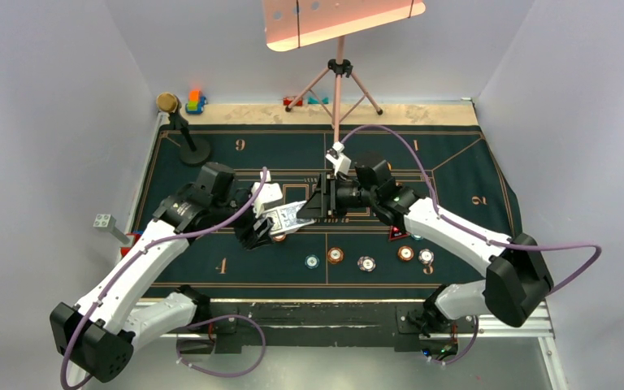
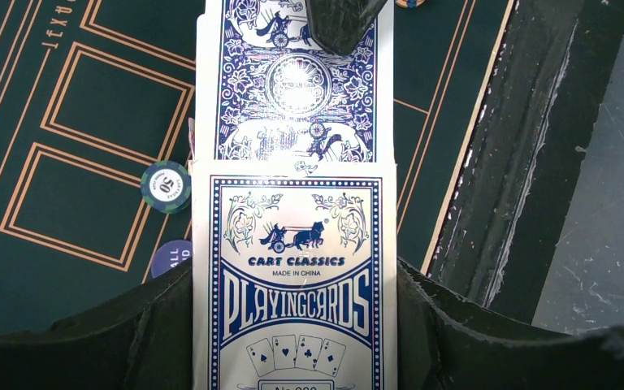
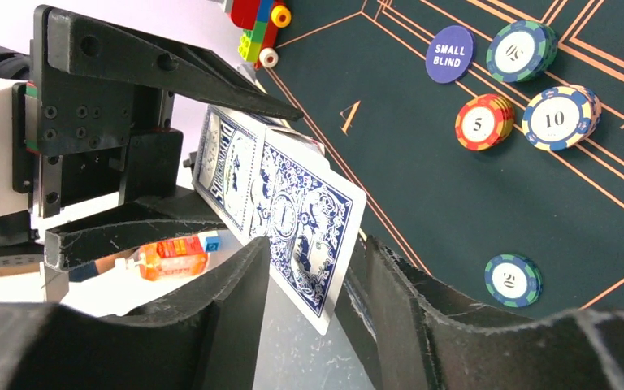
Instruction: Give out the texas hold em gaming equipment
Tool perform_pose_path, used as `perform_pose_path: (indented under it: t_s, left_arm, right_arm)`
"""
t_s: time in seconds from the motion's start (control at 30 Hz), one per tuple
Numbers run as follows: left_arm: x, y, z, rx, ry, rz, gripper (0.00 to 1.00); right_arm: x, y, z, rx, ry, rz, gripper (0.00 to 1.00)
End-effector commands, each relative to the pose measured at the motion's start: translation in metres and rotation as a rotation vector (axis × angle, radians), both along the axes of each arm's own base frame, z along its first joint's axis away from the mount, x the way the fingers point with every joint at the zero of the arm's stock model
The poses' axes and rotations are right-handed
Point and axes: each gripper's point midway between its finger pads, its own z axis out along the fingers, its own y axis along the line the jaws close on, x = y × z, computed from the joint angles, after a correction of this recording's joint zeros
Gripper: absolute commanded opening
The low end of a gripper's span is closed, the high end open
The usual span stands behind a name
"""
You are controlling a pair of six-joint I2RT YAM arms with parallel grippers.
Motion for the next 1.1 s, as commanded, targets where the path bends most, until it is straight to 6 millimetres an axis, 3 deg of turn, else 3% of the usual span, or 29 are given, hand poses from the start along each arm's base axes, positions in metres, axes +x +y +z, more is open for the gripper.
perform_pose_path:
  t_s: [0.0, 0.1, 0.23, 0.33, 0.73, 0.9, 1.07]
  left_arm:
    - [0.007, -0.011, 0.034, -0.093, -0.073, -0.015, 0.00]
    - [0.006, -0.012, 0.036, -0.099, -0.071, -0.018, 0.00]
    - [0.003, -0.013, 0.039, -0.111, -0.064, -0.029, 0.00]
    - [0.003, -0.013, 0.039, -0.111, -0.063, -0.030, 0.00]
    - [0.001, -0.013, 0.037, -0.109, -0.059, -0.034, 0.00]
    - [0.002, -0.013, 0.037, -0.109, -0.058, -0.029, 0.00]
    - [0.002, -0.012, 0.039, -0.109, -0.063, -0.025, 0.00]
  right_arm:
    - [0.003, -0.007, 0.005, -0.021, -0.040, -0.029, 0.49]
    - [0.005, -0.009, 0.003, -0.029, -0.038, -0.034, 0.48]
    - [0.008, -0.004, 0.000, -0.046, -0.031, -0.022, 0.63]
    - [0.007, 0.005, 0.003, -0.036, -0.032, -0.008, 0.67]
    - [0.008, 0.015, 0.035, 0.088, -0.071, 0.000, 0.68]
    - [0.009, 0.020, 0.038, 0.112, -0.063, -0.001, 0.68]
    - [0.005, 0.029, 0.025, 0.082, -0.030, 0.017, 0.66]
